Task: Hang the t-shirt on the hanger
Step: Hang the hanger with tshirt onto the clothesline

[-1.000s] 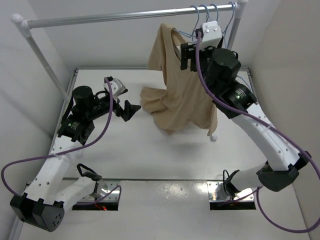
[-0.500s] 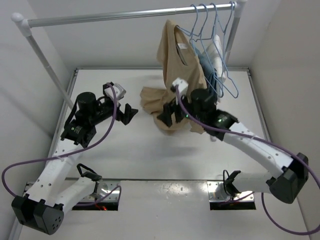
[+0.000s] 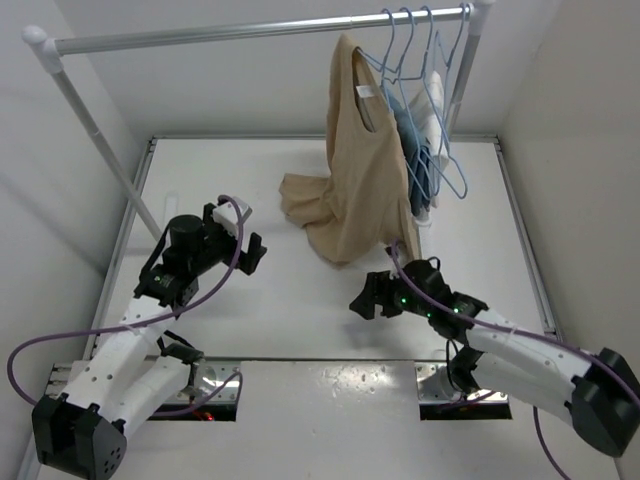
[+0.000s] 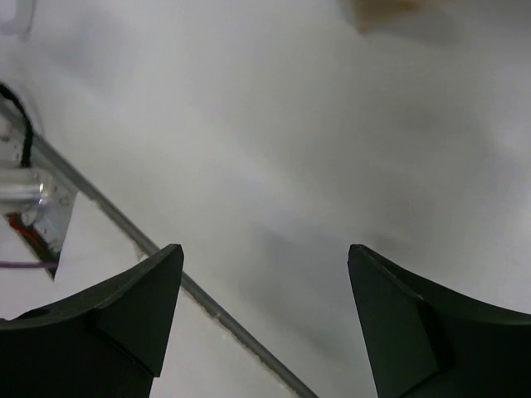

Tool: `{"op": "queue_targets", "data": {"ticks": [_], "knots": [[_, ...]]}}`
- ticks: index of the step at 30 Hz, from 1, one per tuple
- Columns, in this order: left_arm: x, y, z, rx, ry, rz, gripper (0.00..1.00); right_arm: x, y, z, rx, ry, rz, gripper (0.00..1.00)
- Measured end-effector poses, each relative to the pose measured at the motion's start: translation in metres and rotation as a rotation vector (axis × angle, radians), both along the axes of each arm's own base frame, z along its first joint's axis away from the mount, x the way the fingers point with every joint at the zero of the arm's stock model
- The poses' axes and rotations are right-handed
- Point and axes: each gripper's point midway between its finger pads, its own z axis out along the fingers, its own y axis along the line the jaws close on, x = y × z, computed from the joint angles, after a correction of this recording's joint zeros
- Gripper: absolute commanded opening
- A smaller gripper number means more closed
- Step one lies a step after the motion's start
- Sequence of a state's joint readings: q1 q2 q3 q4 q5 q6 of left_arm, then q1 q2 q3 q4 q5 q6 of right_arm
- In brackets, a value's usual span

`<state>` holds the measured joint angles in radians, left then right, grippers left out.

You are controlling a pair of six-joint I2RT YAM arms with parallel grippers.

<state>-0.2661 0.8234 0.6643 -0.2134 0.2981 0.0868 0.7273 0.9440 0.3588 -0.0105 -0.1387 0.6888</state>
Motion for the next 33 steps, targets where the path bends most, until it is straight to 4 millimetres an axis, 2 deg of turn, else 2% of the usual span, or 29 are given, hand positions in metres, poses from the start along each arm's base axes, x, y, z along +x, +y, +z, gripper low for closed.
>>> {"op": "queue_targets", "data": {"ticks": [2, 4, 8, 11, 12, 13, 19, 24, 33], "knots": [[-0.002, 0.004, -0.013, 0.007, 0.022, 0.015, 1.00, -0.005, -0.016, -0.012, 0.006, 0.033, -0.093, 0.83], [-0.004, 0.007, -0.023, 0.014, 0.043, 0.030, 1.00, -0.004, -0.034, -0.016, 0.010, 0.042, -0.213, 0.84], [-0.006, 0.011, -0.035, 0.021, 0.059, 0.049, 1.00, 0.006, -0.073, -0.004, 0.075, 0.029, -0.517, 0.84], [-0.007, 0.014, -0.042, 0.025, 0.069, 0.062, 1.00, 0.006, -0.101, -0.002, 0.113, 0.043, -0.714, 0.84], [-0.007, 0.015, -0.044, 0.027, 0.075, 0.064, 1.00, 0.005, -0.109, -0.003, 0.112, 0.049, -0.757, 0.85], [-0.008, 0.015, -0.047, 0.029, 0.079, 0.066, 1.00, 0.002, -0.119, -0.007, 0.107, 0.055, -0.807, 0.91], [-0.010, 0.019, -0.057, 0.035, 0.098, 0.077, 1.00, -0.002, -0.142, -0.018, 0.034, 0.072, -0.920, 0.97], [-0.014, 0.021, -0.065, 0.037, 0.106, 0.082, 1.00, 0.001, -0.159, -0.016, -0.058, 0.082, -1.027, 1.00], [-0.016, 0.023, -0.069, 0.039, 0.109, 0.088, 1.00, 0.010, -0.163, -0.004, -0.112, 0.078, -1.099, 1.00]]}}
